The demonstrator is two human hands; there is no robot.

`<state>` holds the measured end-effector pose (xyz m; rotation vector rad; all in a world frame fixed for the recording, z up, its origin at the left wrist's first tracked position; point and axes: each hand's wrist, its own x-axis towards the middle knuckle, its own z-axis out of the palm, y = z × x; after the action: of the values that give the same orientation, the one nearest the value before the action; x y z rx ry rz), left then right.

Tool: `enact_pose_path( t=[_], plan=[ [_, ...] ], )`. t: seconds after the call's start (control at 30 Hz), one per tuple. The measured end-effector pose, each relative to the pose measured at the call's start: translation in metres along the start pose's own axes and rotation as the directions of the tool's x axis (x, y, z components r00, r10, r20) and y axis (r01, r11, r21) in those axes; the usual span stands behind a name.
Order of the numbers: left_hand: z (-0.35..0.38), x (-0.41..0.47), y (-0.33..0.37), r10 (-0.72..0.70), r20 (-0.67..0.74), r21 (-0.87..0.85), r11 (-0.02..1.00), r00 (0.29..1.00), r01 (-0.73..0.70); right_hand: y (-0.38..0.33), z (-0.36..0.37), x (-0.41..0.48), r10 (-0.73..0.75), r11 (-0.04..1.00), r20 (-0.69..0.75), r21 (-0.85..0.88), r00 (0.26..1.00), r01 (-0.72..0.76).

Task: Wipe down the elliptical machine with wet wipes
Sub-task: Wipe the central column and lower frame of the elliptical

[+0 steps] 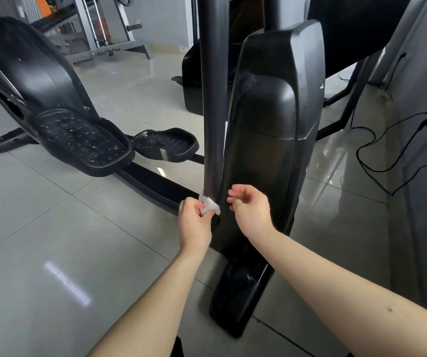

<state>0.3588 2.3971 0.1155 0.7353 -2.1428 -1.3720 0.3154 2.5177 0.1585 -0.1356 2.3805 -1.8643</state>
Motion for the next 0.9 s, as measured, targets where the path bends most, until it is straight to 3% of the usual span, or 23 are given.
enact_pose_path(
  t=[0.1, 0.2, 0.3, 0.4, 0.47, 0.57, 0.67, 0.73, 0.8, 0.9],
  plan=[
    [-0.004, 0.001, 0.009, -0.016, 0.062, -0.006, 1.0, 0.998, 0.016, 0.004, -0.002, -0.006, 0.044, 0.998, 0.167, -0.04, 0.985, -0.038],
    [-0.014, -0.007, 0.017, 0.049, 0.203, -0.09, 0.995, 0.978, -0.031, 0.002, -0.003, -0.014, 0.026, 0.98, 0.371, 0.174, 0.928, -0.097],
    [-0.035, -0.015, 0.025, 0.142, 0.295, -0.091, 0.989, 0.945, -0.12, -0.006, -0.007, -0.014, 0.044, 0.97, 0.178, 0.229, 0.983, -0.085],
    [-0.052, -0.008, 0.033, 0.166, 0.159, -0.132, 0.981, 0.973, -0.145, -0.029, -0.013, -0.004, -0.043, 0.988, -0.102, 0.146, 0.994, 0.058],
    [-0.057, 0.002, 0.037, 0.107, 0.07, -0.148, 0.984, 0.992, -0.095, -0.047, -0.008, 0.0, -0.158, 0.98, -0.191, 0.091, 0.969, 0.177],
    [-0.06, 0.01, 0.038, 0.049, 0.073, -0.155, 0.987, 0.996, -0.037, -0.052, 0.013, -0.007, -0.329, 0.939, -0.116, 0.065, 0.937, 0.338],
    [-0.059, 0.013, 0.037, 0.028, 0.107, -0.135, 0.991, 0.994, -0.013, -0.023, 0.028, -0.008, -0.371, 0.928, -0.093, -0.07, 0.924, 0.365],
    [-0.056, 0.014, 0.033, 0.004, 0.135, -0.094, 0.996, 0.991, 0.009, 0.006, 0.037, -0.005, -0.308, 0.924, -0.051, -0.255, 0.95, 0.285],
    [-0.052, 0.014, 0.031, -0.029, 0.191, -0.031, 0.999, 0.981, 0.036, 0.027, 0.046, -0.003, -0.14, 0.924, 0.014, -0.358, 0.99, 0.136],
    [-0.047, 0.014, 0.031, -0.047, 0.244, -0.006, 0.999, 0.969, 0.05, 0.024, 0.05, -0.002, -0.011, 0.955, 0.021, -0.296, 1.0, 0.017]
  ],
)
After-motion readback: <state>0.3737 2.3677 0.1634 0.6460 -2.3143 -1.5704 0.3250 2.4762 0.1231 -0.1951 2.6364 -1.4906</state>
